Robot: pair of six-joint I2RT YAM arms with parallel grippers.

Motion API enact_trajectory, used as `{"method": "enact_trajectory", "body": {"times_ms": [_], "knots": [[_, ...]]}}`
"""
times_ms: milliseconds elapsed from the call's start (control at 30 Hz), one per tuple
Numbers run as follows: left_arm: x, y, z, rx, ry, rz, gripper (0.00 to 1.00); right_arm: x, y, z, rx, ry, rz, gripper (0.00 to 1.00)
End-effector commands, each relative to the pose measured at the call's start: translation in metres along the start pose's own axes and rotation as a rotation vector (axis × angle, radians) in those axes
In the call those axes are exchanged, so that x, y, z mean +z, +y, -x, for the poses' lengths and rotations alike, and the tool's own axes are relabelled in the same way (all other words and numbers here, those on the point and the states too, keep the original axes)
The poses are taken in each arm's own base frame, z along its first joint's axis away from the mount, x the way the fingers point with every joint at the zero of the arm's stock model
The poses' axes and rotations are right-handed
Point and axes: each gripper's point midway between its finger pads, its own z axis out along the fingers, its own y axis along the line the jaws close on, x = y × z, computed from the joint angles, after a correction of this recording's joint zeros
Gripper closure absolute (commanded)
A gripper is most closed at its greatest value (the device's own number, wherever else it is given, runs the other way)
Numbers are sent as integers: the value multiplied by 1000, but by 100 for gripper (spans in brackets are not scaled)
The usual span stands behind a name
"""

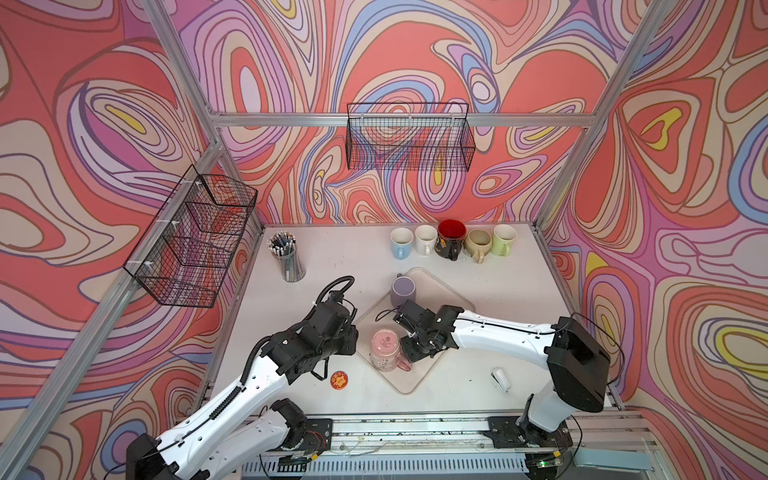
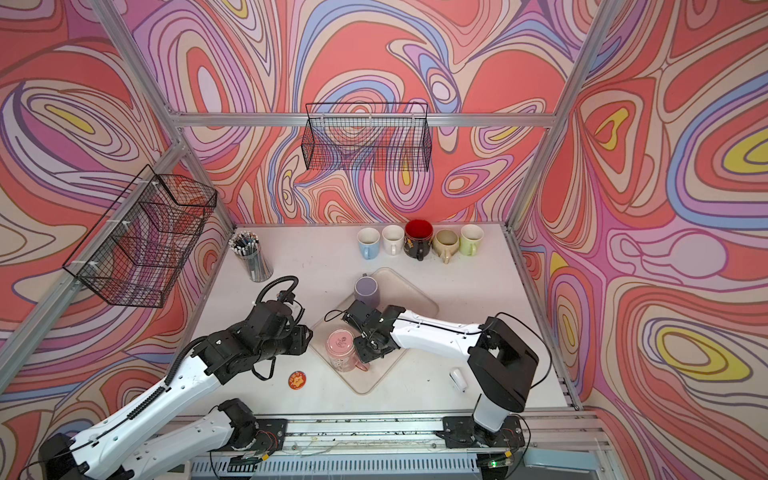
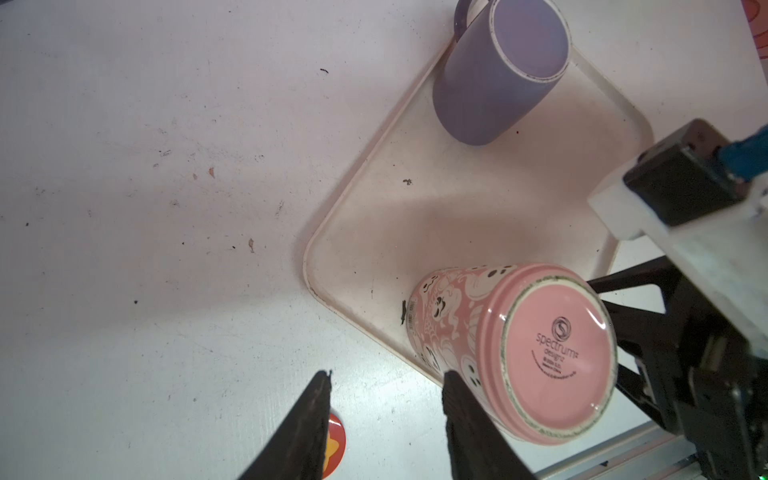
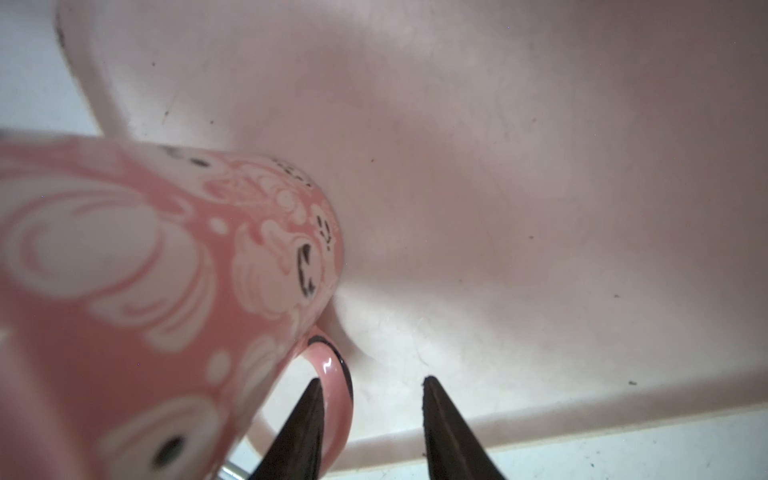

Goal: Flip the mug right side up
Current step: 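Close the right gripper across the pink mug's bottom end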

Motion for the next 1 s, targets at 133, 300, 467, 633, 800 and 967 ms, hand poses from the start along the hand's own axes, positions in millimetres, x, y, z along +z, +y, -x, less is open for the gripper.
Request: {"method": "enact_trajectory", "body": {"times_ms": [133, 300, 467, 633, 800, 967], "knots": [[-22, 0, 12, 9, -46, 3, 52, -54, -10, 10, -130, -126, -41, 53], [-37, -3, 27, 26, -86, 2, 51, -74, 1, -1, -238, -112, 28, 48], [-43, -1, 29, 29, -100, 13, 50, -75, 22, -9, -315, -131, 86, 43], [-44, 5, 28, 31, -108, 34, 50, -60, 37, -6, -361, -141, 96, 41], [-42, 12, 22, 31, -95, 59, 50, -37, 44, -1, -397, -124, 78, 41], [-48, 20, 20, 34, -112, 84, 50, -14, 47, 5, -432, -102, 55, 47]]}}
